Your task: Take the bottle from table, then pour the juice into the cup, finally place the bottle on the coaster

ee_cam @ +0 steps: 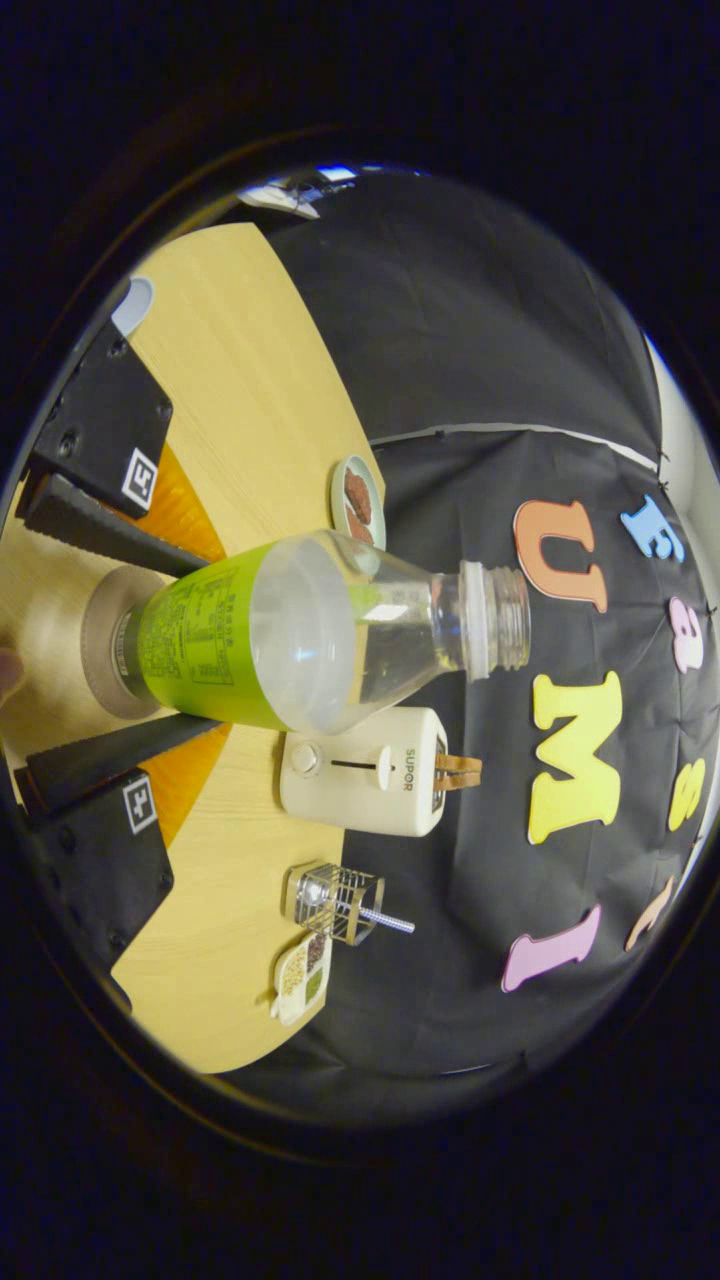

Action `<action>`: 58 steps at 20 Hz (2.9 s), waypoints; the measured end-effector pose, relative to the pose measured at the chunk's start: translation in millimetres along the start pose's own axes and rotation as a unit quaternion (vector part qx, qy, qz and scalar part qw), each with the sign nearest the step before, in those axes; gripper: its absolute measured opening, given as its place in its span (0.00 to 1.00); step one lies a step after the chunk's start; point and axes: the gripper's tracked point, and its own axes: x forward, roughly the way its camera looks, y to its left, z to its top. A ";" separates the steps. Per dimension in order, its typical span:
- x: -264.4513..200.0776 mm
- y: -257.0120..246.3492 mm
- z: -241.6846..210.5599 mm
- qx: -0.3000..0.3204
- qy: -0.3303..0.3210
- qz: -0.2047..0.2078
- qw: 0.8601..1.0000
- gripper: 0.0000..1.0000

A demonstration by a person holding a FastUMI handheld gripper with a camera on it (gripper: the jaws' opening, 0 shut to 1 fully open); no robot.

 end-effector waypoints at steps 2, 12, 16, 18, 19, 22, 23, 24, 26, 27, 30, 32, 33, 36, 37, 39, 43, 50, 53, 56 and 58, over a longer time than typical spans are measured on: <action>2.9 1.3 -1.4 -0.001 0.002 0.001 1.000 0.82; -11.1 3.8 -4.0 0.003 -0.009 -0.002 1.000 0.98; -37.1 3.2 -3.4 0.018 -0.025 -0.005 1.000 0.98; -56.2 2.4 -4.3 0.028 -0.033 -0.007 0.999 0.99; -67.1 2.0 -3.2 0.035 -0.041 -0.009 0.998 0.99; -118.9 -6.3 4.7 0.044 -0.075 -0.034 0.996 0.99; -138.2 -10.0 6.4 0.044 -0.088 -0.049 0.994 0.99; -158.7 -14.8 9.5 0.044 -0.101 -0.066 0.992 0.99; -198.5 -24.4 10.0 0.041 -0.125 -0.107 0.986 0.99; -217.9 -24.2 11.0 0.039 -0.137 -0.116 0.983 0.99; -266.7 -20.9 1.5 0.037 -0.152 -0.130 0.979 0.99; -295.1 -19.7 -2.8 0.047 -0.165 -0.138 0.976 0.99; -307.1 -19.1 -6.2 0.048 -0.169 -0.144 0.974 0.99; -338.9 -10.7 -17.9 0.043 -0.184 -0.158 0.969 0.99; -347.6 -5.0 -22.6 0.039 -0.188 -0.158 0.969 0.99; -359.9 3.1 -36.8 0.036 -0.189 -0.158 0.968 0.99; -379.1 7.7 -53.3 0.055 -0.198 -0.162 0.965 0.99; -394.7 11.5 -62.3 0.041 -0.198 -0.180 0.963 1.00; -408.0 14.6 -56.3 0.034 -0.214 -0.183 0.959 1.00; -414.2 13.2 -57.6 0.048 -0.223 -0.181 0.957 0.99; -413.6 11.6 -60.2 0.051 -0.215 -0.184 0.958 0.99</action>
